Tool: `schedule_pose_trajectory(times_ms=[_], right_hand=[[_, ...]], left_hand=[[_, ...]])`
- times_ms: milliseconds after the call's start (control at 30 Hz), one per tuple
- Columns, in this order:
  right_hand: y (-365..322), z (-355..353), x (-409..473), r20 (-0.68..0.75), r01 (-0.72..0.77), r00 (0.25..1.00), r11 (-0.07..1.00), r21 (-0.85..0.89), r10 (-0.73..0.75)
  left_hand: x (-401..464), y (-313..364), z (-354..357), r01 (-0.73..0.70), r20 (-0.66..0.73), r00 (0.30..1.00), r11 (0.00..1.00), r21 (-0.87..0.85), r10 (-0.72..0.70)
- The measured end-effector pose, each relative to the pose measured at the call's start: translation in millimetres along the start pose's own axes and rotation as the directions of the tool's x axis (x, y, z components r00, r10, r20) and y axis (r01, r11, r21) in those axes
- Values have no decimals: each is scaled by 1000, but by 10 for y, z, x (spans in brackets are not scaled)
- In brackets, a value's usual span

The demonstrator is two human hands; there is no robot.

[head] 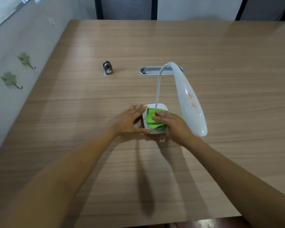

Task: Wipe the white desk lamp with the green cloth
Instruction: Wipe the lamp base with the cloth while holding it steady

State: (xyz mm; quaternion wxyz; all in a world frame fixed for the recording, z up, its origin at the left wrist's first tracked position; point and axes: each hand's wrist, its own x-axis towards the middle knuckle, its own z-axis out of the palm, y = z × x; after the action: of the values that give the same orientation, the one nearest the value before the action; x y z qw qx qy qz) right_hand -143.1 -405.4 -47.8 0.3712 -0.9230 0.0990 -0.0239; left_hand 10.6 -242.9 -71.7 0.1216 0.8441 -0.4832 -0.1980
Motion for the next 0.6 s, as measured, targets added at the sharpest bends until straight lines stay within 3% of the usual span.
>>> schedule_pose_trajectory(times_ms=[100, 267, 467, 600], right_hand=[[136, 26, -70, -16, 83, 996, 979, -187, -88], [243, 8, -57, -24, 70, 997, 990, -122, -74], [255, -28, -209, 32, 38, 999, 987, -154, -33], [174, -172, -601, 127, 195, 978, 939, -283, -165]], left_hand=[[30, 14, 3, -42, 0, 999, 998, 52, 42], [-32, 35, 41, -150, -42, 987, 983, 108, 156], [2, -12, 141, -119, -57, 990, 986, 119, 127], [-3, -17, 117, -106, -42, 993, 988, 109, 111]])
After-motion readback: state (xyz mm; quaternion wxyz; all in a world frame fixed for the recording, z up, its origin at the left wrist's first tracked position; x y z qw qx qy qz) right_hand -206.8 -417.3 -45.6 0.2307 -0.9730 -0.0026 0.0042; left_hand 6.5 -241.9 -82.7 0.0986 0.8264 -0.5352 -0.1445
